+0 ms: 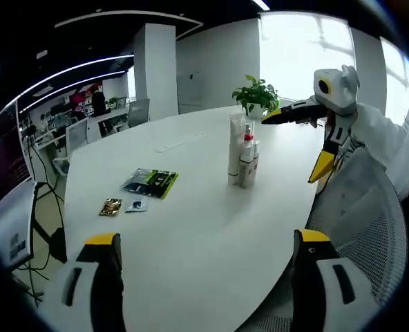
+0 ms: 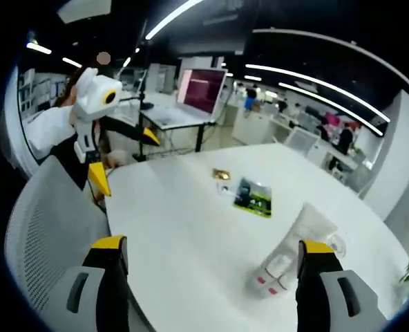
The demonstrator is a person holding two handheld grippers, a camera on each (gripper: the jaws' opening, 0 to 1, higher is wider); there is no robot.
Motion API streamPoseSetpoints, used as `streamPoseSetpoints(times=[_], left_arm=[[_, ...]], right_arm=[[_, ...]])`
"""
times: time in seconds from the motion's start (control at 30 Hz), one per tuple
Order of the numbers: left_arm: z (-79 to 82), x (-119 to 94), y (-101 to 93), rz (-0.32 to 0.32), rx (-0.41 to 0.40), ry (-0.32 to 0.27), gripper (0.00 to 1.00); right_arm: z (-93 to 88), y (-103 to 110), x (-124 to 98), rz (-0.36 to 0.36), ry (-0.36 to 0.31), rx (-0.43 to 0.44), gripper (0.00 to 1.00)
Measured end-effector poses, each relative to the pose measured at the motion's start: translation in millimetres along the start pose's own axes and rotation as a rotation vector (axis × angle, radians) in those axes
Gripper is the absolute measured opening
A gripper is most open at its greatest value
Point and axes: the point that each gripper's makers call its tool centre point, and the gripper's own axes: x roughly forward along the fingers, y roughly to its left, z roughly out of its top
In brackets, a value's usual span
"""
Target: Arrange the skincare products in the storage area until every visible bottle or jar stands upright without overlapping.
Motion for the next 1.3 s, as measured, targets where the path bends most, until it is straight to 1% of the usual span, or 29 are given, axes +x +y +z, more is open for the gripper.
streamPoseSetpoints(times=[0.1, 0.17, 0.3, 0.37, 0.43, 0.53, 0.57, 0.6, 0.67, 0.73, 0.8, 0.87, 0.93, 1.03, 1.07, 1.23, 1.3], left_arm=[[-0.9, 0, 2.6, 0.001, 0.008, -0.004, 0.99], [-2.8, -1, 3.3, 0.0, 0.003, -0.005, 0.99], [-4.5, -1, 1.5, -0.002, -0.021, -0.014, 0.99], [-8.0, -2, 3.2, 0.002, -0.033, -0.011, 0.99], [-17.2, -11, 7.9, 0.01, -0.037, -0.012, 0.99], [-19.1, -15, 12.3, 0.017, -0.055, -0.021, 0.99], [-19.7, -16, 13.1, 0.018, -0.06, -0.024, 0.99], [-20.1, -17, 14.0, 0.02, -0.063, -0.025, 0.99], [-20.9, -19, 15.4, 0.026, -0.066, -0.031, 0.99], [-19.5, -19, 17.3, 0.032, -0.074, -0.037, 0.99], [-19.1, -19, 18.8, 0.037, -0.085, -0.045, 0.99], [-18.7, -17, 18.5, 0.042, -0.093, -0.047, 0.99], [-18.8, -15, 15.6, 0.033, -0.105, -0.048, 0.99], [-20.7, -13, 13.9, 0.033, -0.109, -0.039, 0.99], [-29.1, -23, 16.1, 0.034, -0.111, -0.038, 0.99], [-27.5, -20, 16.5, 0.036, -0.127, -0.035, 0.99], [-27.3, -20, 16.2, 0.034, -0.134, -0.037, 0.99]], right_arm=[[8.4, 2, 10, 0.016, -0.017, 0.019, 1.0], [9.1, 5, 19, 0.03, 0.0, 0.03, 1.0], [12.8, 11, 35, 0.045, 0.037, -0.036, 1.0], [19.0, 11, 44, 0.048, 0.034, -0.035, 1.0], [26.3, 9, 53, 0.049, 0.019, -0.036, 1.0], [31.2, 3, 67, 0.045, 0.015, -0.043, 1.0], [33.0, 5, 71, 0.068, 0.01, -0.047, 1.0], [33.0, 9, 77, 0.093, 0.021, -0.029, 1.0], [33.6, 9, 87, 0.097, 0.028, -0.035, 1.0], [30.1, 8, 97, 0.096, 0.056, -0.068, 1.0], [26.6, 7, 106, 0.091, 0.079, -0.078, 1.0], [24.4, 7, 115, 0.095, 0.084, -0.092, 1.0], [21.5, 6, 122, 0.093, 0.095, -0.095, 1.0], [14.1, 2, 136, 0.085, 0.119, -0.112, 1.0], [11.7, 1, 139, 0.086, 0.13, -0.111, 1.0], [5.5, -4, 155, 0.084, 0.144, -0.098, 1.0], [4.1, -8, 162, 0.071, 0.144, -0.085, 1.0]])
